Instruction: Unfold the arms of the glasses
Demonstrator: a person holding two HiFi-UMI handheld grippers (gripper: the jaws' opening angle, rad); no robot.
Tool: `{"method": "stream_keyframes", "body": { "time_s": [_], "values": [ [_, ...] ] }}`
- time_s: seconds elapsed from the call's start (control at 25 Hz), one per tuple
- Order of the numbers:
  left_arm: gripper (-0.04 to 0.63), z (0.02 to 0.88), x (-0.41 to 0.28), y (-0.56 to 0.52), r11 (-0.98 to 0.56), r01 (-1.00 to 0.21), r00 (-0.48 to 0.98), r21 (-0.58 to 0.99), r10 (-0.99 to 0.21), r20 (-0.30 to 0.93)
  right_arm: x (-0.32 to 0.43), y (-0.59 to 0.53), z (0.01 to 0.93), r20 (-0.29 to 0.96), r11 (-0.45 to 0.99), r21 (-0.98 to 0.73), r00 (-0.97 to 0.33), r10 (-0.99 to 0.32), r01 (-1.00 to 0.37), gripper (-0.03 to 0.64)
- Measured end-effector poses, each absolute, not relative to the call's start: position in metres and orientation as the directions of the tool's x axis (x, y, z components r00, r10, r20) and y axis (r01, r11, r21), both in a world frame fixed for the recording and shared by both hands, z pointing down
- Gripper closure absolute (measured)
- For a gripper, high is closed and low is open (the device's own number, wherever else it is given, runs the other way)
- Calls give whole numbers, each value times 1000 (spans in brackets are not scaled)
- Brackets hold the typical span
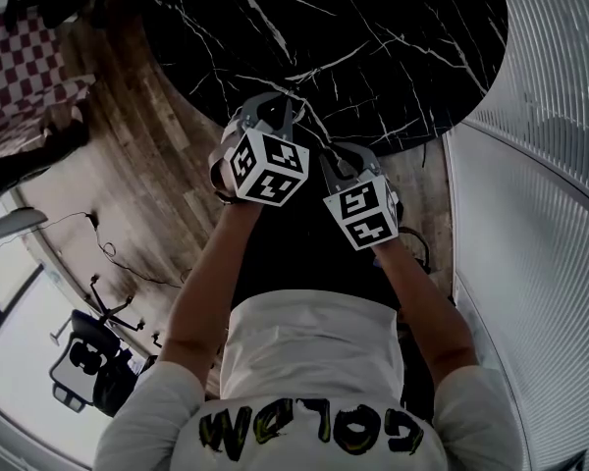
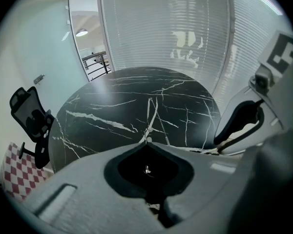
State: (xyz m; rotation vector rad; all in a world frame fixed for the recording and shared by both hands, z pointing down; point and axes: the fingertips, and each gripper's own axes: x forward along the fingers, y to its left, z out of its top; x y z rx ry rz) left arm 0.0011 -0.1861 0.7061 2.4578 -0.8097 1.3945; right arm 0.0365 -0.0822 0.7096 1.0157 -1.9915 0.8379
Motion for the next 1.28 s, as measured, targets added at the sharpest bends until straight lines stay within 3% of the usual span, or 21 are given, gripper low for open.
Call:
{"method": "stream_keyframes", "body": {
  "time_s": [0.48,1.12,1.28],
  "values": [
    [591,708,-1,-187,-841,-531,391,-105,-354,850,48,-148,685,706,265,-495,-561,-433,-828,543],
    [592,710,2,-183,-845,-527,402,-88,-340,850,20,-187,723,666,143,-641,-639,-386,-754,493],
    [592,710,2,-180,-850,-521,406,-83,-332,851,19,-189,728,664,126,-654,-646,-376,-746,529]
  ]
}}
